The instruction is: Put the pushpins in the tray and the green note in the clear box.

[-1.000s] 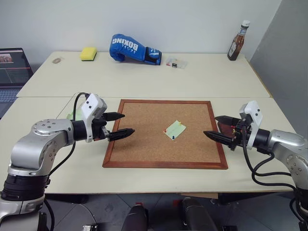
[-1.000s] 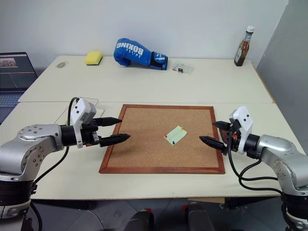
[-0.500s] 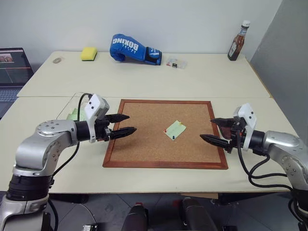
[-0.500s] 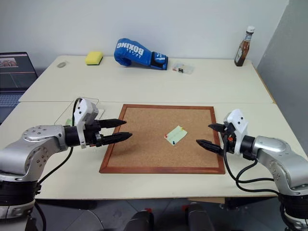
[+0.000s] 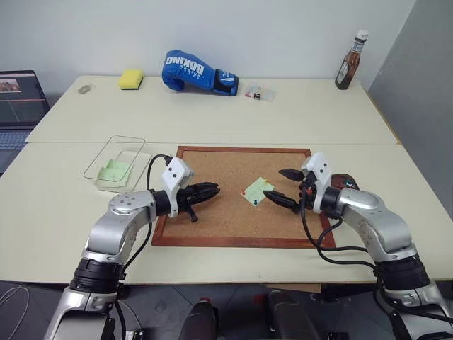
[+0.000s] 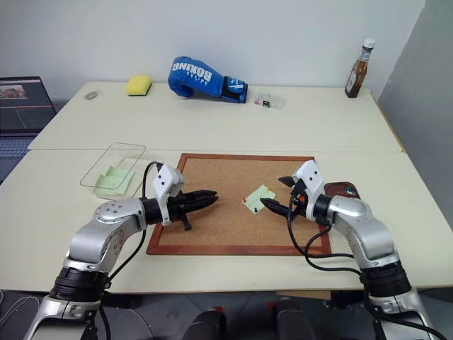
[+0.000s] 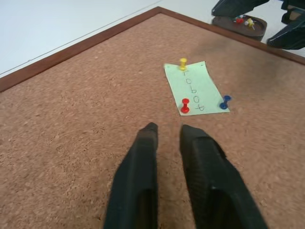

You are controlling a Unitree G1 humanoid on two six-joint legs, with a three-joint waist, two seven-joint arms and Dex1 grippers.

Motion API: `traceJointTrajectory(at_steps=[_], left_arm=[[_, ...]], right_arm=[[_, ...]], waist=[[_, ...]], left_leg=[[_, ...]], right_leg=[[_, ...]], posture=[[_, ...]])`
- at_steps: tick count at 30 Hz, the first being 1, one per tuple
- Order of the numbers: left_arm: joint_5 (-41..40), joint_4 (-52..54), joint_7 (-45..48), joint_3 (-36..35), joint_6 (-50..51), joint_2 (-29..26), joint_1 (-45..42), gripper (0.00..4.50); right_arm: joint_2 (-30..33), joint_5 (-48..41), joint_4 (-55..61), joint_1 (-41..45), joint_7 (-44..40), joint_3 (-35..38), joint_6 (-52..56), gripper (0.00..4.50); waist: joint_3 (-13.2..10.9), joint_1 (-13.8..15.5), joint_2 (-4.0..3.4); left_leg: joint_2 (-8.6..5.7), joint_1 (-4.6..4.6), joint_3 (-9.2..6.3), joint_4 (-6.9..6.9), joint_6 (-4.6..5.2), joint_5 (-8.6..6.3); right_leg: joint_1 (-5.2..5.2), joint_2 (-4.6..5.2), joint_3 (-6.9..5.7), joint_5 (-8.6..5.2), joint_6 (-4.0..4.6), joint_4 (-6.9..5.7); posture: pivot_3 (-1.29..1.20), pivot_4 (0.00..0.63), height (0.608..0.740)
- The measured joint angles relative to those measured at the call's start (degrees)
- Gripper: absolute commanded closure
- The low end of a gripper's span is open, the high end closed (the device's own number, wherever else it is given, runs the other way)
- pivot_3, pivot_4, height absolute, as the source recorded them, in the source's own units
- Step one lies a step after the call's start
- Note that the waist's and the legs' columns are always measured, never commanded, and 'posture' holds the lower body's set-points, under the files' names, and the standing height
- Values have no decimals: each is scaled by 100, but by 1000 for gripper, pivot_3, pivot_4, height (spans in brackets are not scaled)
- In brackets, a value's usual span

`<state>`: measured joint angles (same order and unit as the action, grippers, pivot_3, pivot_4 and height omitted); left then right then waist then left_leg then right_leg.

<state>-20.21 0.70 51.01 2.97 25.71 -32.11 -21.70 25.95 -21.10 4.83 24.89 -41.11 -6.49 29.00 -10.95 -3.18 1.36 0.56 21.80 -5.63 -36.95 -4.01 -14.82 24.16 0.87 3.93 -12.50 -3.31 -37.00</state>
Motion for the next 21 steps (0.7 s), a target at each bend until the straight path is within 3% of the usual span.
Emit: traceJointTrajectory(at_steps=[11,15,18,21], left_arm=[[674,-816,-10,628,-579,285,-120,4480],[871,-1095,12,776,-837,307,-267,4480],[883,-1163,-7,770,-835,325,-298,4500],[889,-1159,-7,764,-799,311,-301,4500]], right_arm=[[-607,614,-1095,333,119,-188,-738,0],[-762,794,-1540,440,124,-280,-954,0],[-852,866,-1722,521,143,-278,-1084,430],[-962,956,-2038,594,178,-273,-1240,1130]], waist=[[9,5,-10],[15,28,-17],[15,18,-17],[16,2,-18]], left_leg=[[-1,-16,-2,-2,1,1],[-2,-83,1,-1,1,1],[0,-98,1,-1,3,2],[0,-100,1,-1,7,5]], right_leg=[[-12,0,0,2,1,-8],[-79,0,2,-1,3,-1],[-92,-1,3,-19,33,1],[-92,-3,4,-19,32,-3]], posture=[[0,150,740],[0,150,740],[0,150,740],[0,150,740]])
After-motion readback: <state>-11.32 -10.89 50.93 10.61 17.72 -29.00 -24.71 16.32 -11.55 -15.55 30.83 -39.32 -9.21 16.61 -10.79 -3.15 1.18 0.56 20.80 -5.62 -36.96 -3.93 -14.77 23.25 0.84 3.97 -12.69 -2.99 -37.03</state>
